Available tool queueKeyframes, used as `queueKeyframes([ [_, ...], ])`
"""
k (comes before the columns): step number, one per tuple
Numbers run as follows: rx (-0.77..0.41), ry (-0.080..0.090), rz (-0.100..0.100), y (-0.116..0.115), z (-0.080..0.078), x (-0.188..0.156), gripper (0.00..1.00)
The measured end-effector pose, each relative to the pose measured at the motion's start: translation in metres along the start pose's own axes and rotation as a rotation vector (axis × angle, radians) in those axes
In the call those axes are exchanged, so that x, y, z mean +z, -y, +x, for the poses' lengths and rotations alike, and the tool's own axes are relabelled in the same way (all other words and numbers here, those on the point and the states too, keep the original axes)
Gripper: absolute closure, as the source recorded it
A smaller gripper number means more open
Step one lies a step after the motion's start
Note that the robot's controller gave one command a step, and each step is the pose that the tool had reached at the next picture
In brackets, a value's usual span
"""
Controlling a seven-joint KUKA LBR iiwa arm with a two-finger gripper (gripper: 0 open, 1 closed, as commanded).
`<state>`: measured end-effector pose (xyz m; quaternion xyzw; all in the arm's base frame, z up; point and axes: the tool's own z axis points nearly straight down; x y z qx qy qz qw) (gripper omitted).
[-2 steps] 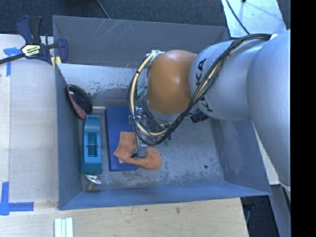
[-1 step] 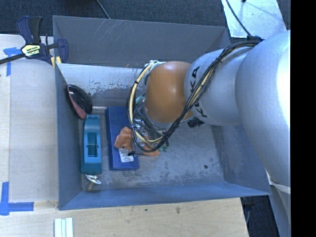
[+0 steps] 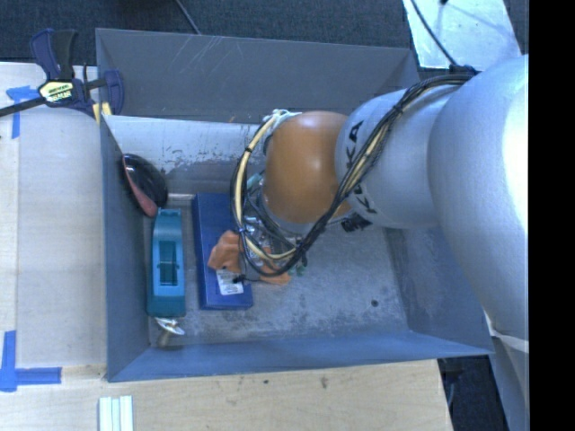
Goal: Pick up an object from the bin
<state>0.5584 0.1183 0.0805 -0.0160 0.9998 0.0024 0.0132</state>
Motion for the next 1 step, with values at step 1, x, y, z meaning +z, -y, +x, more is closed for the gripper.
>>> queueKeyframes([
  [1, -0.025, -0.023, 0.004, -0.0025, 0.0017, -0.1239, 1.00],
])
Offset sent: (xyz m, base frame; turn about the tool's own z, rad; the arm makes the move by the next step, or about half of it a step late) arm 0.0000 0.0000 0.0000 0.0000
